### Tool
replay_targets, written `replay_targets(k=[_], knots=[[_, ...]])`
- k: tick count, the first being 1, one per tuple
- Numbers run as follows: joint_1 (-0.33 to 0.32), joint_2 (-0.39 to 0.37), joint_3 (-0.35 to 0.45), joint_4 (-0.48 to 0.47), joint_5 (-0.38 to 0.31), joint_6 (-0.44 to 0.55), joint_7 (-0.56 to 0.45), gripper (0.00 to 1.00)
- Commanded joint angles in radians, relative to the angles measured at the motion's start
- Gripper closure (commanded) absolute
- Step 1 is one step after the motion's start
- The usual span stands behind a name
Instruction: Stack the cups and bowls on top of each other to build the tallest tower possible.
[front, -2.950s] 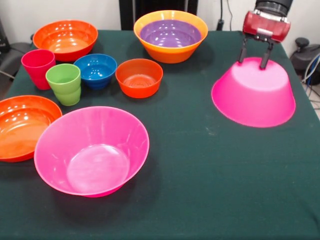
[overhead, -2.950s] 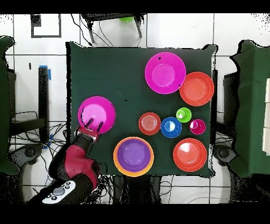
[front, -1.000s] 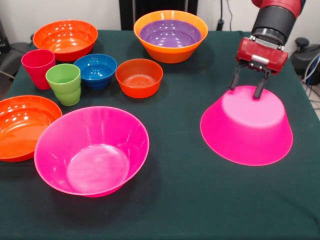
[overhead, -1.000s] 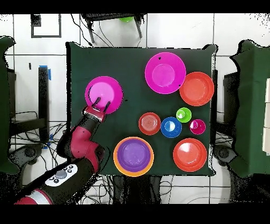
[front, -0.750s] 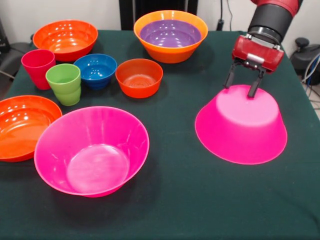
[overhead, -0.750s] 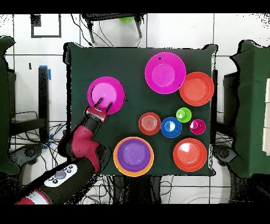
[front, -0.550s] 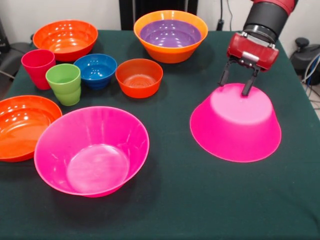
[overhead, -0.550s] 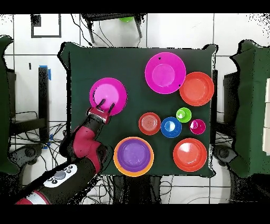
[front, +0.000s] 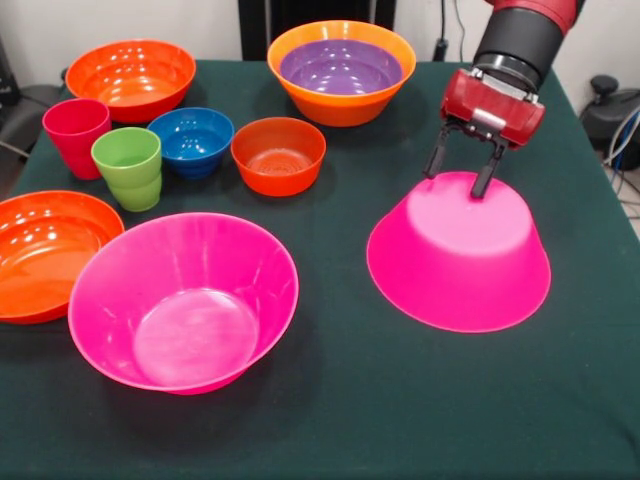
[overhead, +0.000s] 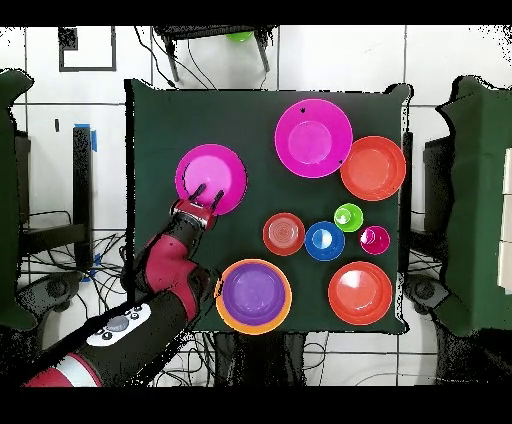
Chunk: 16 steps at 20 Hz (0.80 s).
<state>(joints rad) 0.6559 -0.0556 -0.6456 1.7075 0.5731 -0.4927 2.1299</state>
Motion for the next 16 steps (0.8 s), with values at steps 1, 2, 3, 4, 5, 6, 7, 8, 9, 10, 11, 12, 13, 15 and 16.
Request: replay_targets(k=[1,2,3,4,5,6,7,8,9,10,11,12,13,15,16], knots=[[-0.065,0.09,0.114,-0.116,-0.125,0.146,-0.031,0.0],[-0.068,0.09,0.112,-0.124,-0.135,0.144,-0.031,0.0],[-0.08,0.087,0.111,-0.139,-0.157,0.139,-0.036,0.0],[-0.086,0.09,0.109,-0.152,-0.166,0.139,-0.039,0.0],[-0.102,0.09,0.111,-0.172,-0.19,0.139,-0.046,0.0],[-0.107,0.097,0.108,-0.187,-0.195,0.142,-0.049,0.0],[-0.118,0.097,0.103,-0.203,-0.215,0.141,-0.055,0.0],[-0.124,0.098,0.1,-0.214,-0.226,0.149,-0.057,0.0],[-0.139,0.09,0.1,-0.226,-0.254,0.163,-0.066,0.0],[-0.147,0.089,0.099,-0.237,-0.269,0.172,-0.067,0.0],[-0.159,0.083,0.1,-0.245,-0.288,0.187,-0.071,0.0],[-0.171,0.076,0.101,-0.254,-0.307,0.202,-0.076,0.0],[-0.18,0.071,0.1,-0.257,-0.326,0.203,-0.073,0.0],[-0.191,0.07,0.096,-0.265,-0.35,0.208,-0.064,0.0],[-0.195,0.07,0.096,-0.267,-0.359,0.205,-0.058,0.0]])
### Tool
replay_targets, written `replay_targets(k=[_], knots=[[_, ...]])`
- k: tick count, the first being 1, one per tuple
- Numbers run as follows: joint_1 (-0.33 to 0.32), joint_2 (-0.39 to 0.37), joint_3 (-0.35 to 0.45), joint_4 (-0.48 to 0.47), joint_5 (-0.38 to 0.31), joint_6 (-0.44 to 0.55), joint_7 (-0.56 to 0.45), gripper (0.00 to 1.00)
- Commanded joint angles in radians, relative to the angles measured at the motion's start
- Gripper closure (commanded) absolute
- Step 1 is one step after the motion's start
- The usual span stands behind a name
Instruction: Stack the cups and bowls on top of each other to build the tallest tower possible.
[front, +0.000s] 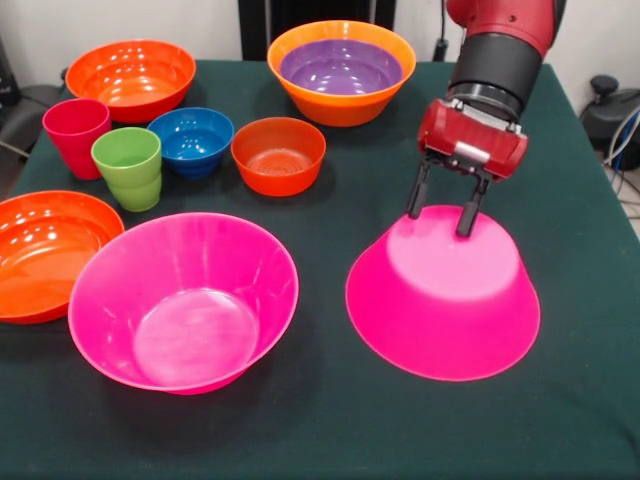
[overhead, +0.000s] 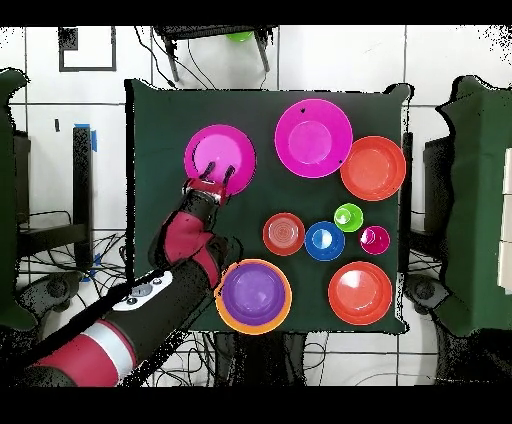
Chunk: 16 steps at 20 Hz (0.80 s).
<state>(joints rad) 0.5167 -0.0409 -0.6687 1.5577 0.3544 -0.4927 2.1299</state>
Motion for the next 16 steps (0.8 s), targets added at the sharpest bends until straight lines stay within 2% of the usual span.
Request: replay_targets(k=[1,5,10,14,16], knots=[[-0.067,0.055,0.121,-0.125,-0.157,0.199,-0.054,0.0],[-0.096,0.061,0.126,-0.16,-0.2,0.201,-0.047,0.0],[-0.102,0.063,0.117,-0.166,-0.223,0.205,-0.03,0.0],[-0.118,0.055,0.146,-0.171,-0.262,0.242,-0.022,0.0],[-0.125,0.022,0.177,-0.138,-0.292,0.242,0.005,0.0]])
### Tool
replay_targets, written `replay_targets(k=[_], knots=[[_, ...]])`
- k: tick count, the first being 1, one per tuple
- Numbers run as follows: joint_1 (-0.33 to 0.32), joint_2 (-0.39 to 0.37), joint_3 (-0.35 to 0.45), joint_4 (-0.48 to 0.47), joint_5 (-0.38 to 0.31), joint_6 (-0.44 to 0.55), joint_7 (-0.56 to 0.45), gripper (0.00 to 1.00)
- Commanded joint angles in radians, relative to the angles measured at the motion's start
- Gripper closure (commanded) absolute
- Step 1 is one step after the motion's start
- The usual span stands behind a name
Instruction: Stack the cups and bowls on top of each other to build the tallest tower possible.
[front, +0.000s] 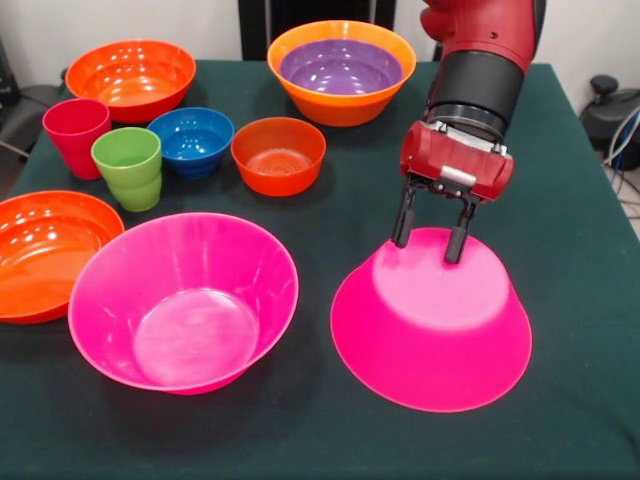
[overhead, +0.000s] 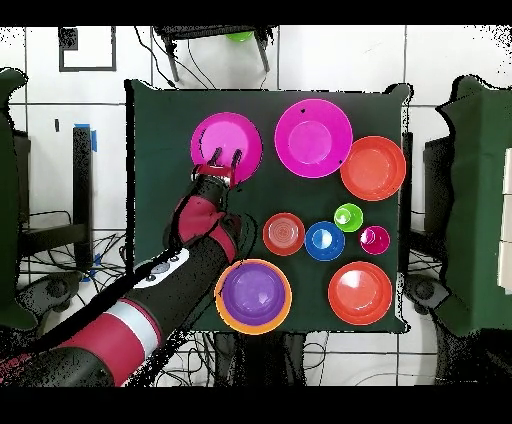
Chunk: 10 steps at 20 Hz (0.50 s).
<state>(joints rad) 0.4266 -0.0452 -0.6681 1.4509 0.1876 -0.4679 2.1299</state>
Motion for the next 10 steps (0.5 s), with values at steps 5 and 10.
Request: replay_targets(k=[5,10], knots=[[-0.09,-0.099,0.291,0.049,-0.25,0.281,0.026,0.0],[-0.154,-0.216,0.406,0.135,-0.349,0.333,0.044,0.0]])
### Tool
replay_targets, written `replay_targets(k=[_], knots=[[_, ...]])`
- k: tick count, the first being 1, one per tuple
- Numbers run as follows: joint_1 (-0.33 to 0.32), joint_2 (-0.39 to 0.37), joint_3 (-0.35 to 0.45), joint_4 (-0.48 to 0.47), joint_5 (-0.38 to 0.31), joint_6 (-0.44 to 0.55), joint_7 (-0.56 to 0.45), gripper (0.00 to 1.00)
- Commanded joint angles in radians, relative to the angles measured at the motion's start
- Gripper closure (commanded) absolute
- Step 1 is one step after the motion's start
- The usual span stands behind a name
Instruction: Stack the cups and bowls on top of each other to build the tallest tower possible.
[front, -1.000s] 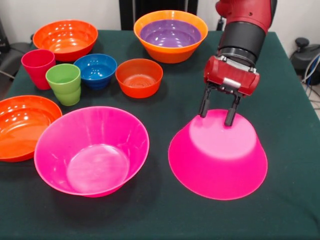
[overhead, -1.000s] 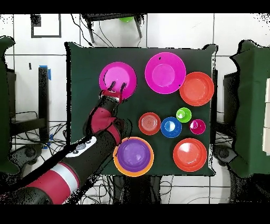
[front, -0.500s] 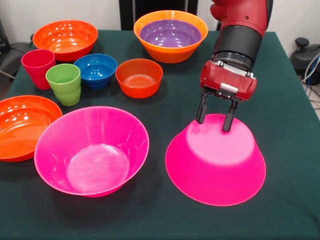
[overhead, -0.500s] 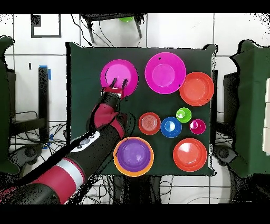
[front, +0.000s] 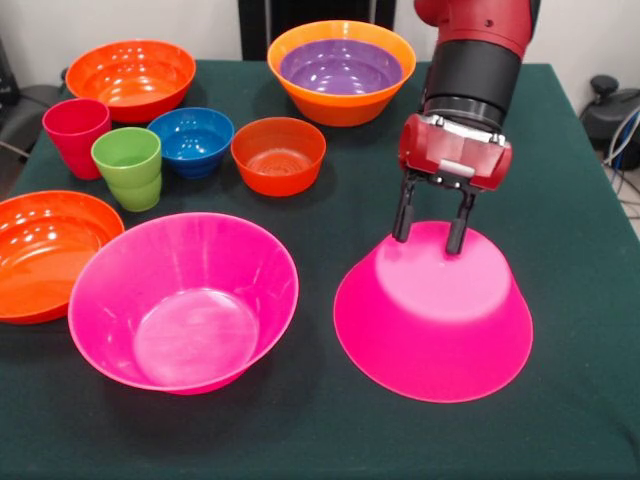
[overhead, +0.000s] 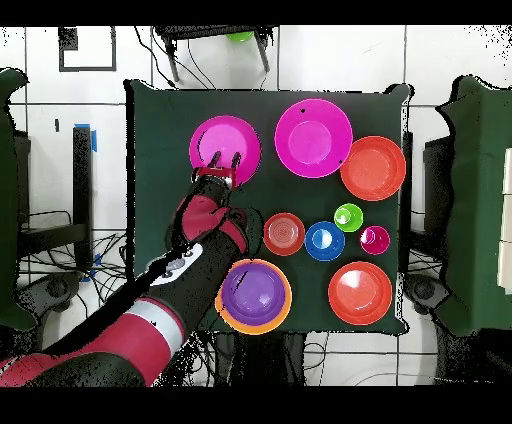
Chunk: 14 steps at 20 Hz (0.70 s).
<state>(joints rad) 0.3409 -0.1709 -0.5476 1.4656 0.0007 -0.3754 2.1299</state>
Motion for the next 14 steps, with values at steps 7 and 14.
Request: replay_targets(k=[7,14], knots=[[-0.094,-0.125,0.336,0.17,-0.178,0.234,0.078,0.0],[-0.094,-0.109,0.327,0.201,-0.155,0.112,0.128,0.0]])
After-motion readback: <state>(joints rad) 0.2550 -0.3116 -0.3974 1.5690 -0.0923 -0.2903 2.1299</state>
